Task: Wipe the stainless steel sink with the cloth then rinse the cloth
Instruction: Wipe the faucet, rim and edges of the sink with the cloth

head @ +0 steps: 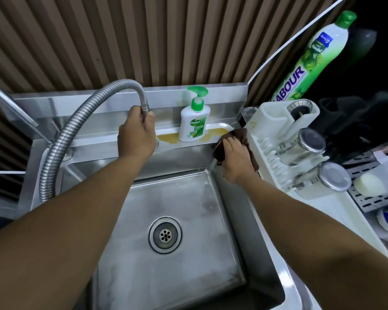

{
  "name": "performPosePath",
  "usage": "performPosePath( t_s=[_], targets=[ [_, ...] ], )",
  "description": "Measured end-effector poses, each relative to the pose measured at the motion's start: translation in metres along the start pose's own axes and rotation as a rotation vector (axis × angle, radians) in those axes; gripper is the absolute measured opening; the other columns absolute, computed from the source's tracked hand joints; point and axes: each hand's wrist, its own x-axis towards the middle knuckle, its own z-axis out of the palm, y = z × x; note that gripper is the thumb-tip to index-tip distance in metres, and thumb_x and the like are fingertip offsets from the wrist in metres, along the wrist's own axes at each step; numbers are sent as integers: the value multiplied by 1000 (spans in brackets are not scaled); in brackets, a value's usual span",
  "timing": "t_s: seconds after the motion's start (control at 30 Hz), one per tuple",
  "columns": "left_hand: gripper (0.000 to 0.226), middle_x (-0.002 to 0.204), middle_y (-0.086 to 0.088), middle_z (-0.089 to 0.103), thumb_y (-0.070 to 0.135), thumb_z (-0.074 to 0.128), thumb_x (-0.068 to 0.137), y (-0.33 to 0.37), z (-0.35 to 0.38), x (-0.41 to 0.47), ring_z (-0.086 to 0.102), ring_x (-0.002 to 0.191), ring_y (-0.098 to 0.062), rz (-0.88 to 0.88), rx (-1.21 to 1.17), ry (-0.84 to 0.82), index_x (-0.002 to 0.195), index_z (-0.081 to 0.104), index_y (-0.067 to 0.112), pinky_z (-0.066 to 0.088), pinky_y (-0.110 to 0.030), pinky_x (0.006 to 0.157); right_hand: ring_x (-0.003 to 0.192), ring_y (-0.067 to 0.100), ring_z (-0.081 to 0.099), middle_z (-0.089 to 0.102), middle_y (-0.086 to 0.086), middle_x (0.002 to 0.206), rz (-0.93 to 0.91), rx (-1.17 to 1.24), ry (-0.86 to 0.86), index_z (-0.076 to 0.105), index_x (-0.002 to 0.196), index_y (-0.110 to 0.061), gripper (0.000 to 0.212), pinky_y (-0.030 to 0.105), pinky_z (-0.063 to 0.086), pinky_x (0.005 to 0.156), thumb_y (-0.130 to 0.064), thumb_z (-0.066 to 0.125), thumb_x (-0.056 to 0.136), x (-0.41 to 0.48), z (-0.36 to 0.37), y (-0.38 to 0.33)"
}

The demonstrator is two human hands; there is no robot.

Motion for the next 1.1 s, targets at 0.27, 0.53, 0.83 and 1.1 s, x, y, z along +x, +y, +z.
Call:
performPosePath(
  t_s=[0.27, 0.53, 0.83, 1.1],
  targets=[
    [25, 95, -2, 67, 43, 43, 102, -1, -3, 0, 64, 87, -32, 21, -1, -17, 102, 52, 20, 55, -46, 77, 102, 43, 56, 61, 19, 112, 44, -115, 181, 74, 99, -6, 27, 46, 46, 85, -11, 69, 73, -41, 8, 8],
    [24, 93, 0, 69, 44, 43, 102, -3, -3, 2, 66, 85, -30, 32, 2, -24, 102, 52, 22, 56, -46, 77, 109, 35, 49, 50, 17, 117, 233, -118, 210, 55, 107, -7, 39, 43, 43, 93, -39, 61, 86, -6, 15, -26],
    [27, 91, 2, 68, 46, 42, 102, -6, -1, 1, 66, 86, -30, 41, 23, -15, 103, 53, 21, 55, -47, 78, 155, 34, 10, 6, 23, 168, 144, -141, 38, -6, 158, 4, 80, 40, 14, 125, -12, 43, 96, 29, 18, -15],
    [29, 94, -2, 67, 42, 44, 103, -5, 0, 0, 64, 88, -30, 39, 2, -37, 103, 56, 17, 55, -45, 79, 154, 37, 18, 19, 26, 165, 146, -148, -6, 13, 158, 6, 74, 47, 15, 124, -26, 9, 91, -33, 18, -10]
  ],
)
